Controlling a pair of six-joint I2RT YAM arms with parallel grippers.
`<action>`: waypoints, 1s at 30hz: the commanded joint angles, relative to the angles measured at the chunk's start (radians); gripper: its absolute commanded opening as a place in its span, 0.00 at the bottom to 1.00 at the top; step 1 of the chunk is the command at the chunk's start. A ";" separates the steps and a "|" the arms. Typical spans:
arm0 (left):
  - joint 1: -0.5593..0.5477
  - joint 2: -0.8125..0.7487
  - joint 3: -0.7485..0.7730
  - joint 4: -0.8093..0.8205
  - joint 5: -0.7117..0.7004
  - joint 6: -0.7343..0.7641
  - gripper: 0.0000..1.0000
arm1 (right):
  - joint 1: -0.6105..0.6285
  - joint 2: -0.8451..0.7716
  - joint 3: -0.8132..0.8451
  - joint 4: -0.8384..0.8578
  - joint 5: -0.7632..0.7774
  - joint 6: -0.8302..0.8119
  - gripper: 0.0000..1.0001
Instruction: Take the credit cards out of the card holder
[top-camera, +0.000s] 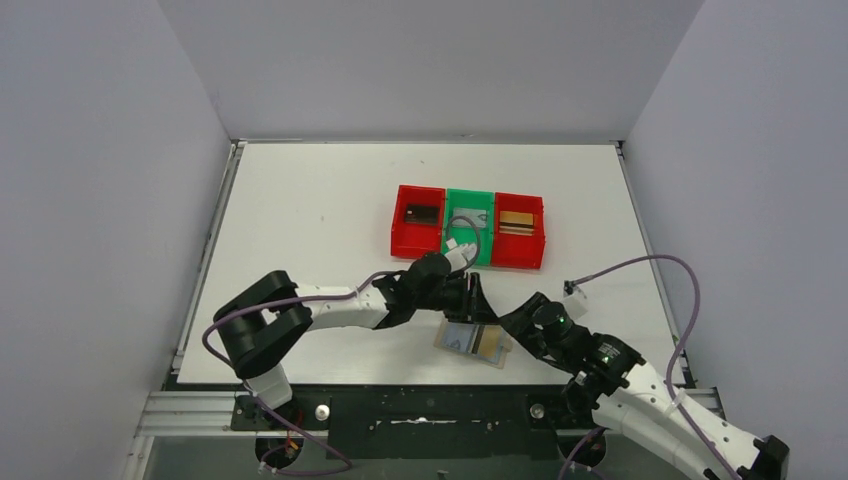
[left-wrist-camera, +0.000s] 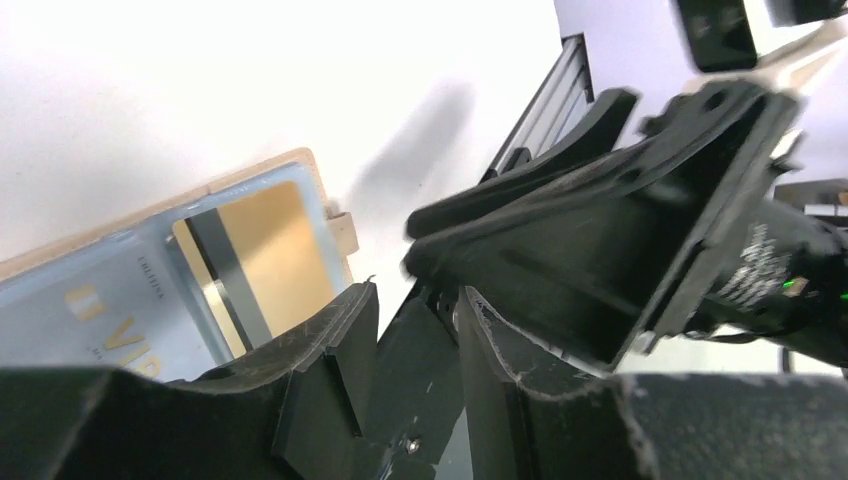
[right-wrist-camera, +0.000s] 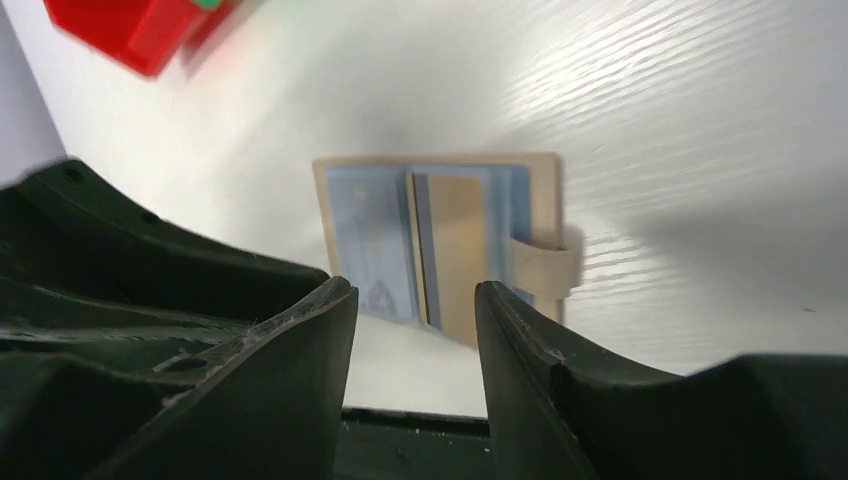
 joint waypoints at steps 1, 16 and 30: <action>-0.031 0.054 0.030 -0.009 0.051 0.018 0.33 | -0.007 -0.028 0.132 -0.287 0.267 0.109 0.48; 0.014 -0.303 -0.136 -0.289 -0.372 -0.018 0.35 | -0.084 0.282 0.044 0.149 -0.090 -0.124 0.41; 0.079 -0.488 -0.235 -0.375 -0.361 0.000 0.38 | -0.125 0.681 0.115 0.445 -0.285 -0.312 0.15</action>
